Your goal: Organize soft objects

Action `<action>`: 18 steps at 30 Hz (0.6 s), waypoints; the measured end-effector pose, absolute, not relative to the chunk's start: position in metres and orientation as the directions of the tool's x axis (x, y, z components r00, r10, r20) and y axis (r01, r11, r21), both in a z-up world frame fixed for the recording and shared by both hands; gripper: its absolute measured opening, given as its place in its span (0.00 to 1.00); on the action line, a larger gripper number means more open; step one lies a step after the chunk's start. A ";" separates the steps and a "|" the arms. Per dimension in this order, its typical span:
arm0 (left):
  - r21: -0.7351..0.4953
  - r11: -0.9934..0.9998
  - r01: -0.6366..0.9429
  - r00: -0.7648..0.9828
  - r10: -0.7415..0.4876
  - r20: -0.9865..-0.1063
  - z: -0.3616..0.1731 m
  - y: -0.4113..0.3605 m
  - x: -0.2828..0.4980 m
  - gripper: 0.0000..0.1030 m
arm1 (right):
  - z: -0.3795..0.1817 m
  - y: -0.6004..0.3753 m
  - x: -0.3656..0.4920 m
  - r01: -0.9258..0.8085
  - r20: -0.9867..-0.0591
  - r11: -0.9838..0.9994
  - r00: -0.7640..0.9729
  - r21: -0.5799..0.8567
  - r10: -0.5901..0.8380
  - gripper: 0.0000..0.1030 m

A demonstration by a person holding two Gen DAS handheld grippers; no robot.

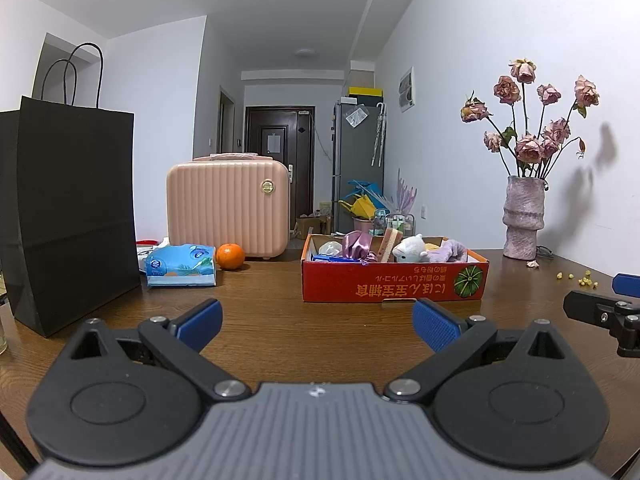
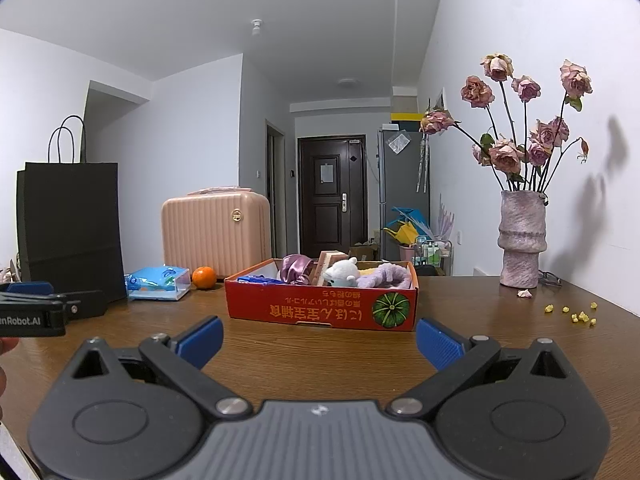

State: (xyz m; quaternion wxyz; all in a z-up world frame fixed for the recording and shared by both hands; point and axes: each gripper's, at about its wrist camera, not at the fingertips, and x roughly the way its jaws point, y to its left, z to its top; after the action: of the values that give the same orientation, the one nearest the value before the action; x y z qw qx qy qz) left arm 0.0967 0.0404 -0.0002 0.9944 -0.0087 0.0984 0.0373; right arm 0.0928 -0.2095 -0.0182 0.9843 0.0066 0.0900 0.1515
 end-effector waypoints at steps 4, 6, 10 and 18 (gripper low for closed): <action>-0.010 0.997 -0.077 0.978 0.073 -0.195 0.000 0.041 0.097 1.00 | -0.018 -0.209 0.093 -0.297 -0.175 0.954 0.938 0.040 0.300 1.00; -0.010 0.997 -0.076 0.978 0.073 -0.196 0.000 0.041 0.096 1.00 | -0.018 -0.209 0.093 -0.297 -0.175 0.954 0.938 0.040 0.300 1.00; -0.010 0.997 -0.074 0.978 0.071 -0.196 -0.001 0.041 0.095 1.00 | -0.018 -0.209 0.093 -0.297 -0.175 0.954 0.938 0.040 0.300 1.00; -0.009 0.997 -0.077 0.978 0.074 -0.196 -0.001 0.041 0.095 1.00 | -0.018 -0.209 0.093 -0.297 -0.176 0.954 0.938 0.039 0.299 1.00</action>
State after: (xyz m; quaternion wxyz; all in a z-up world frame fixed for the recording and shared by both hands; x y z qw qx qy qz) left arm 0.0946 0.0412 -0.0013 0.9944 -0.0082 0.0983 0.0378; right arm 0.0930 -0.2090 -0.0182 0.9843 0.0061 0.0903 0.1514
